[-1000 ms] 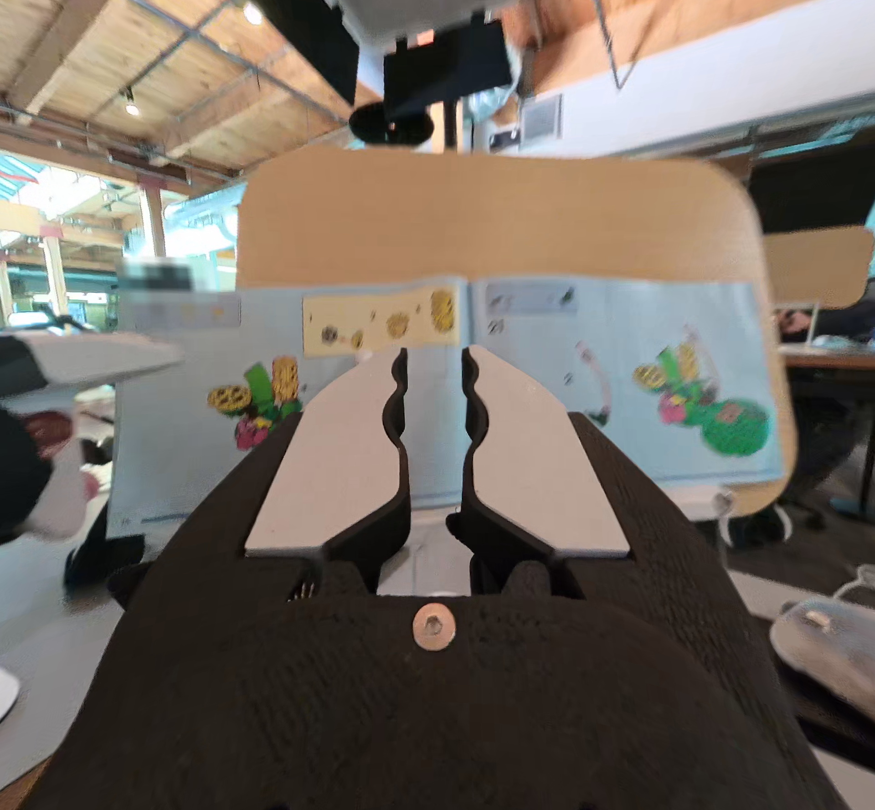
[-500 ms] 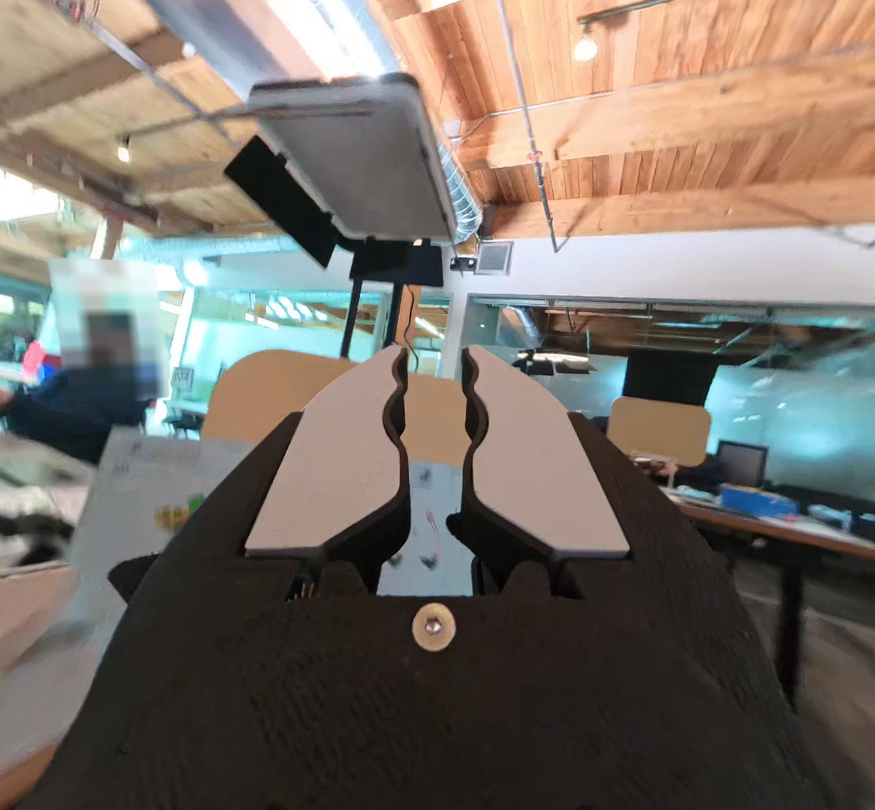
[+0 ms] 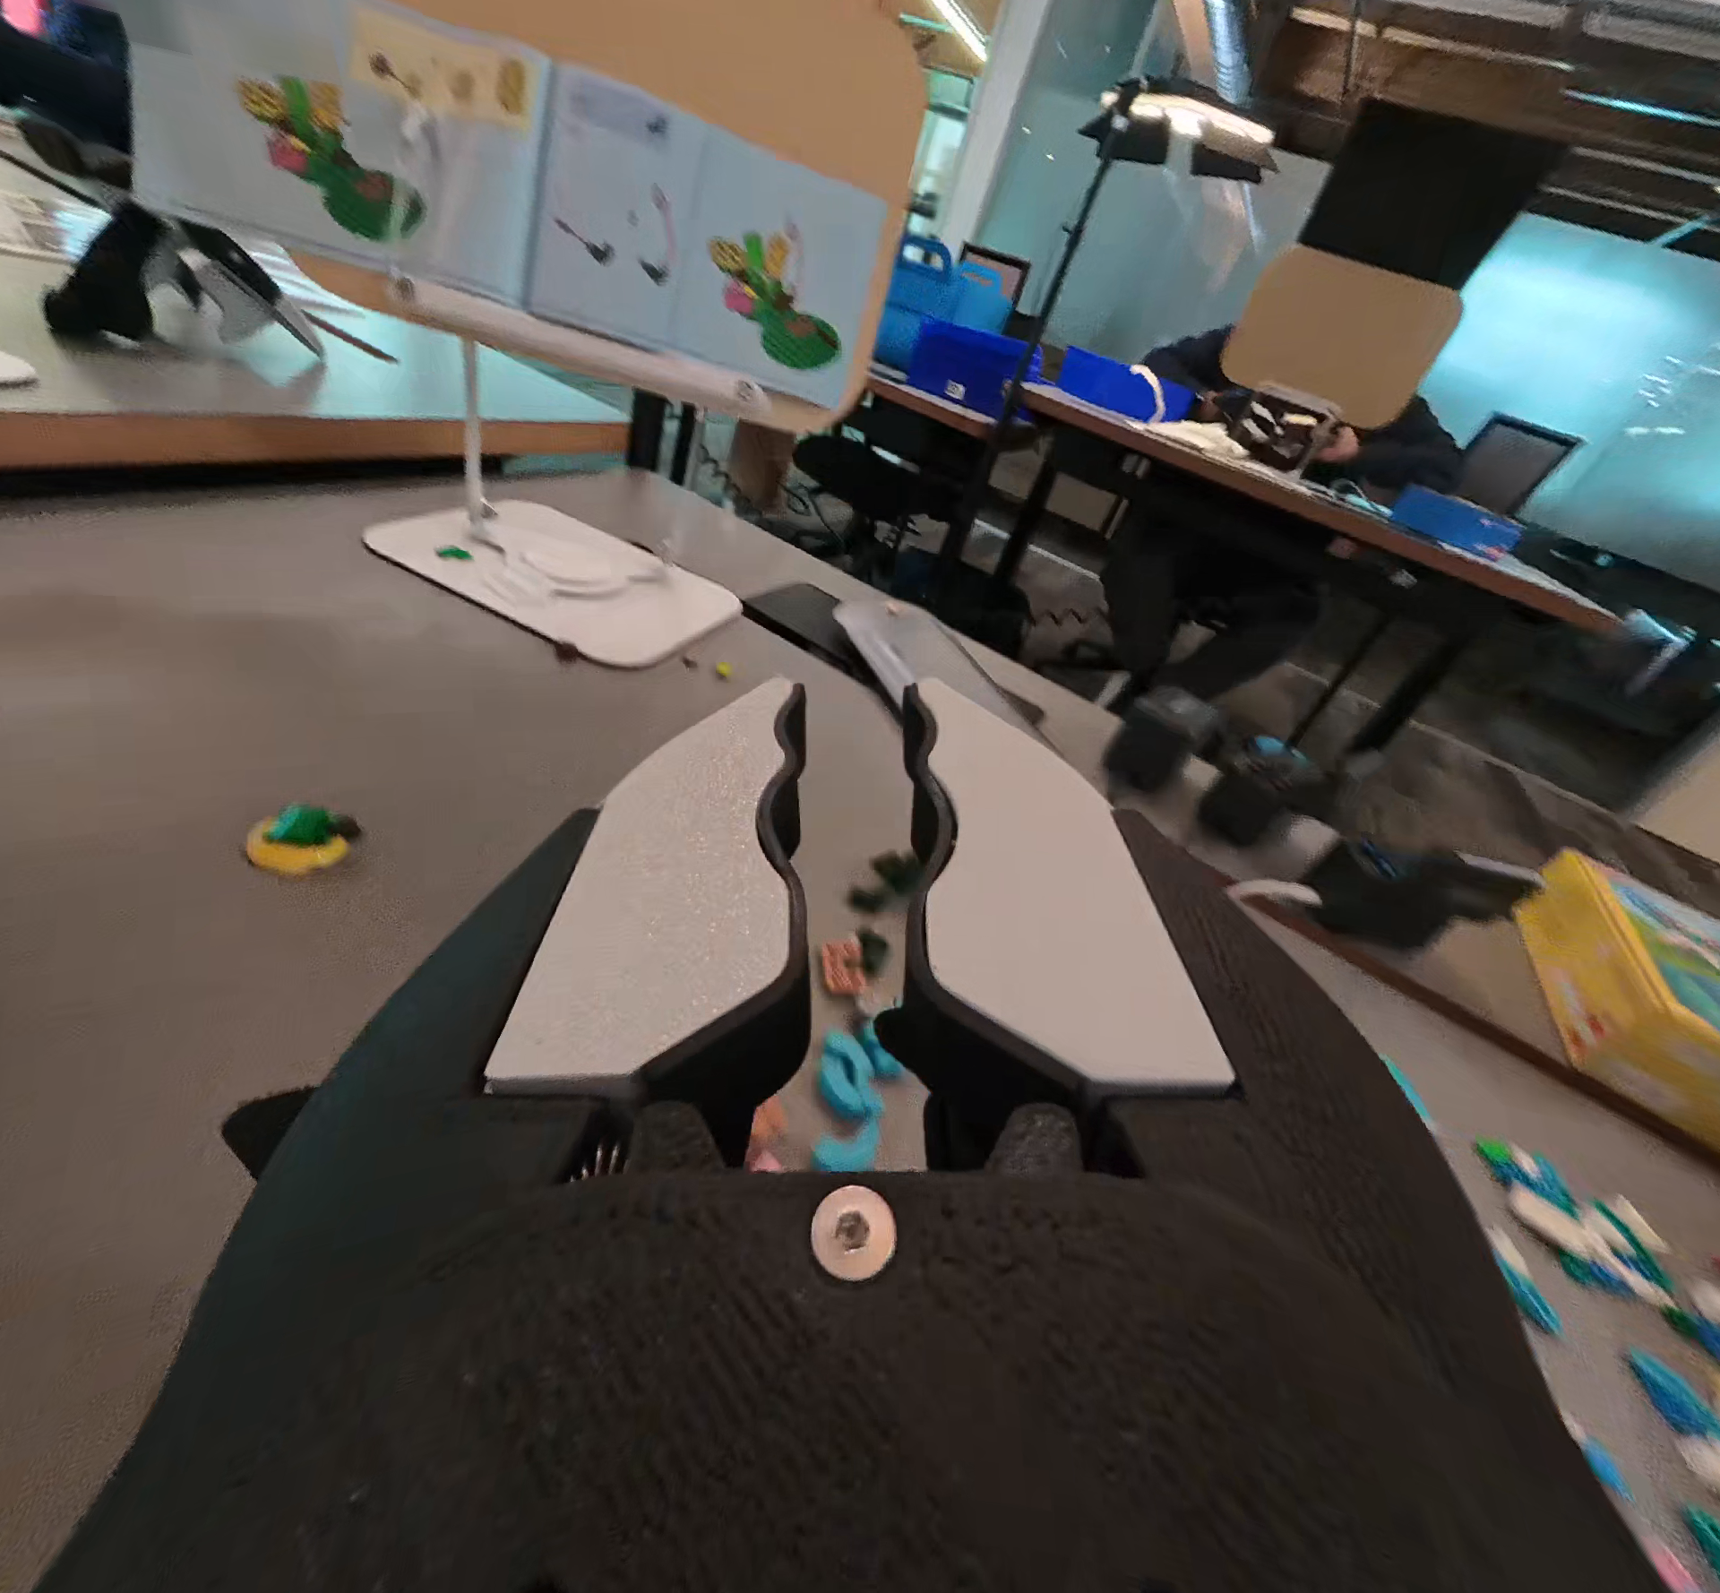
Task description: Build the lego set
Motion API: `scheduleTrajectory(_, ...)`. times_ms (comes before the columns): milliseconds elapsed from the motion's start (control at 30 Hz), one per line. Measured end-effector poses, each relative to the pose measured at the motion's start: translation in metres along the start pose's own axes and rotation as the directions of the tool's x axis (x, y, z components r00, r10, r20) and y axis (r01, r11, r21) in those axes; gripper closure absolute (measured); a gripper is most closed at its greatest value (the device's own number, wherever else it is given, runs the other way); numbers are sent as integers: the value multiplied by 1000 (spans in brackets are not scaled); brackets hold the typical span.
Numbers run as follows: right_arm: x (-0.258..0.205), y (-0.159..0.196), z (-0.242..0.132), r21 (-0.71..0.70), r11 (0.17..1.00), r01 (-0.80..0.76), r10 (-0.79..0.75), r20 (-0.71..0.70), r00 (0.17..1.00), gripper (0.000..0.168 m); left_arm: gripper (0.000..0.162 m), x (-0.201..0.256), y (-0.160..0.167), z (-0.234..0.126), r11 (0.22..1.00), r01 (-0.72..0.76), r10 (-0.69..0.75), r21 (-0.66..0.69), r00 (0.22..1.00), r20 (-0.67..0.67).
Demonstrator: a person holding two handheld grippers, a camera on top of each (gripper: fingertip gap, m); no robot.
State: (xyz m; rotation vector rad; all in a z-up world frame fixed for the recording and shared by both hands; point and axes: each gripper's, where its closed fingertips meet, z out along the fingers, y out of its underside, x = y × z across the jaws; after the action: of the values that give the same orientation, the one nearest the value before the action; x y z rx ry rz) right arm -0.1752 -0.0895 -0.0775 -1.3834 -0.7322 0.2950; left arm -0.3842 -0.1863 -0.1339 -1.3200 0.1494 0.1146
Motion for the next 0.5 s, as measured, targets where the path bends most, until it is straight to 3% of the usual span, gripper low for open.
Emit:
scheduleTrajectory(233, 63, 50, -75, -30, 997, 65, -66, -49, 997, 151, 162, 14, 11, 12, 999, -6, 3, -44, 998, -70)
scheduleTrajectory(367, 106, 61, -99, 12, 990, 140, -133, -221, 966, 153, 162, 19, 9, 9, 999, -36, 33, -29, 995, -95)
scheduleTrajectory(500, 166, 79, -121, 20, 991, 134, -108, -477, 872, 154, 162, 24, 9, 7, 997, -75, 72, -28, 992, -107)
